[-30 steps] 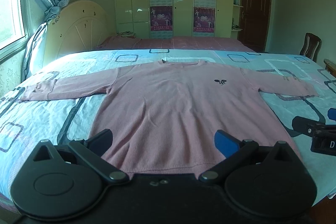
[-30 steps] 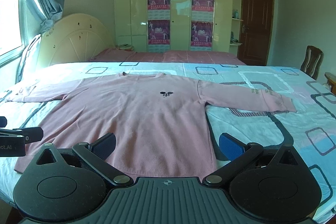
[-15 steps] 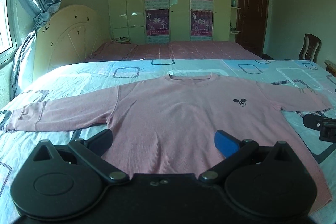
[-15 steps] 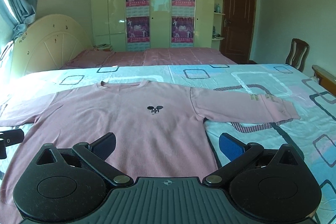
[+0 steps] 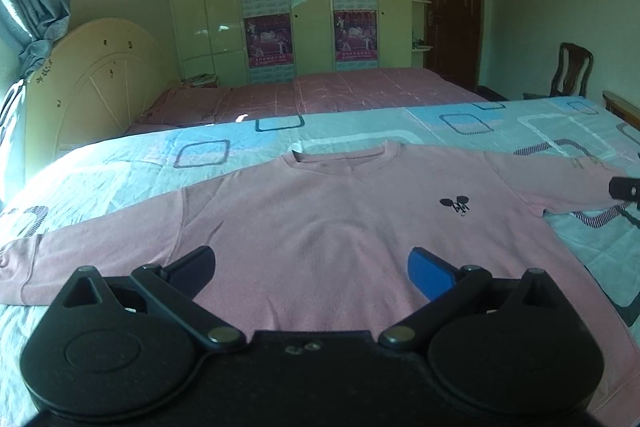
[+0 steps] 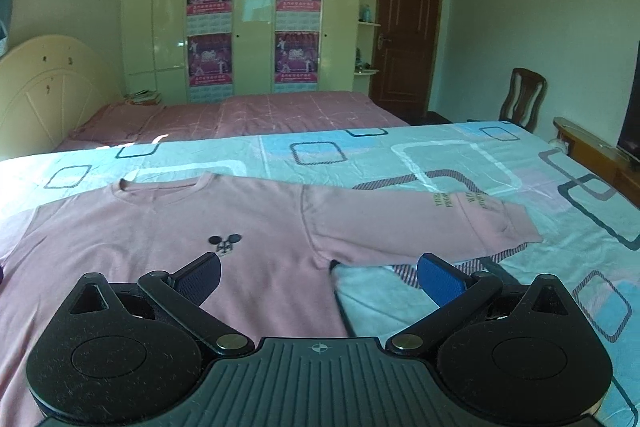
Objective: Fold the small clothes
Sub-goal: 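Move the right tool toward the sleeve cuff of the pink sweatshirt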
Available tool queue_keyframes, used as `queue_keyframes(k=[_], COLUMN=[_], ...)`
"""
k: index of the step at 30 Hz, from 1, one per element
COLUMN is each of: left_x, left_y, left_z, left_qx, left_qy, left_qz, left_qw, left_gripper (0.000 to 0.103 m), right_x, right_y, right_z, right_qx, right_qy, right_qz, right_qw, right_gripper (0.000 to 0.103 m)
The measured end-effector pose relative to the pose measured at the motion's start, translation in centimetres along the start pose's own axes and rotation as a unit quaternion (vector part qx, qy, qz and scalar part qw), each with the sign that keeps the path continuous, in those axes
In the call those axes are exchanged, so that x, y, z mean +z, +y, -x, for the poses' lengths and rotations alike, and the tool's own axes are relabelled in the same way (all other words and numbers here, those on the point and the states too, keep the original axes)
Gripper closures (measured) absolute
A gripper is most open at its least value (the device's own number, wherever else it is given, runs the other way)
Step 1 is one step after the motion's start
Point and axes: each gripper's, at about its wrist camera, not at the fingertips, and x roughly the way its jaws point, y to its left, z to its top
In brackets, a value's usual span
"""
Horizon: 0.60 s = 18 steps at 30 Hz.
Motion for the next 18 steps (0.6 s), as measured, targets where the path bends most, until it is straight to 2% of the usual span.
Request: queue_keyframes(k=[1,9,18], left_x=[0.1,0.6,2.2], left_y=[-0.3,-2.2,-7.8], left_z=[-0.5,-5.5,-10.3], left_qx=[-0.017,-0.019,-0.017], left_qy=[0.007,0.05,0.088], left_qz=[-0.005,0.043,0.038], left_qw=[0.9998,0.9976,0.9953], left_gripper=[0.007,0.003,0.001], right_x=[0.2,1.6,0.9], right_y=[-0.9,-10.8,-23.8], right_z=[-0.7,-7.8,-14.9], right_qx=[-0.006,-0.033,-0.041], right_qy=[0.001,0.018,0.045], right_qz=[-0.005,-0.069,-0.199], right_qw=[1.0,0.997,0.978], right_gripper=[0.0,0.0,0.0])
